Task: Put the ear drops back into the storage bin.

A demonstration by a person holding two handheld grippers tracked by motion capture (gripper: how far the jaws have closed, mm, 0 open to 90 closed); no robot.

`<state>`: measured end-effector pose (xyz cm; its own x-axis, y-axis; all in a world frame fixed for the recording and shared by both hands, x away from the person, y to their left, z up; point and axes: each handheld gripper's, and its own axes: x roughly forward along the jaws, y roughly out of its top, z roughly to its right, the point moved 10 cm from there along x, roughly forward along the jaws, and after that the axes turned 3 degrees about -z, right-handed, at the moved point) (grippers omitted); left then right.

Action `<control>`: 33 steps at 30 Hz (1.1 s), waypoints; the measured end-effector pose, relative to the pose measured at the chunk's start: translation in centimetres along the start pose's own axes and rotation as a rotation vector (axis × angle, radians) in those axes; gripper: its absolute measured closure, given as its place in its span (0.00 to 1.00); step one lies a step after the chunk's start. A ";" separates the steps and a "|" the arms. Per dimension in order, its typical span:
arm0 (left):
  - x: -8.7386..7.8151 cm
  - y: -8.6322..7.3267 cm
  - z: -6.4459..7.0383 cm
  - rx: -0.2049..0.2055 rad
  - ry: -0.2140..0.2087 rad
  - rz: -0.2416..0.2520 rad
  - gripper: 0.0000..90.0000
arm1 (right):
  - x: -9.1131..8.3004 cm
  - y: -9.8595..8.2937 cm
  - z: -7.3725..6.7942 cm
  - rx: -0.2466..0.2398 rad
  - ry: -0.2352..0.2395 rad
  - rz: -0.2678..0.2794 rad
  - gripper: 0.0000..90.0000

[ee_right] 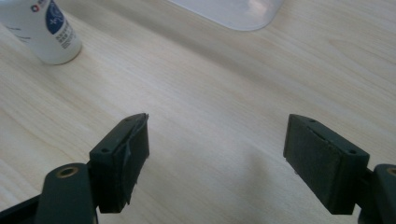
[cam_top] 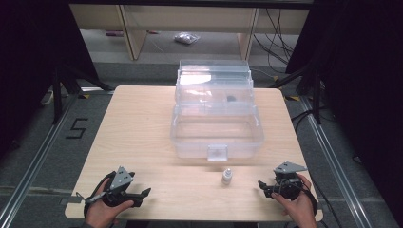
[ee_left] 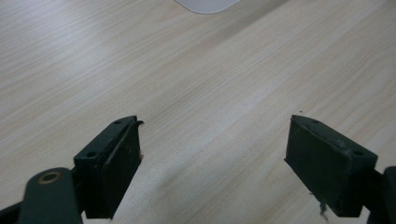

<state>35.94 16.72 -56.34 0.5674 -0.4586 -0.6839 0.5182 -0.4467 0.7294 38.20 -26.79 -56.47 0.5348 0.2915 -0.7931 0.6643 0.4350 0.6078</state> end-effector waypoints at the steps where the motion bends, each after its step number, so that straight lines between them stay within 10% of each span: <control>1: 0.0 0.0 0.0 0.000 0.000 0.000 0.19 | -0.2 0.2 -0.4 -0.004 0.009 -0.013 0.27; 33: 0.0 -0.2 -0.1 0.021 -0.006 -0.023 0.19 | -1.1 4.5 -7.6 -0.310 0.111 -0.158 0.31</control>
<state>35.92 16.90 -56.51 0.5514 -0.4527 -0.7007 0.5177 -0.4730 0.7129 36.66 -18.71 -53.20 0.3670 0.2832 -0.8861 0.5350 0.7150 0.4501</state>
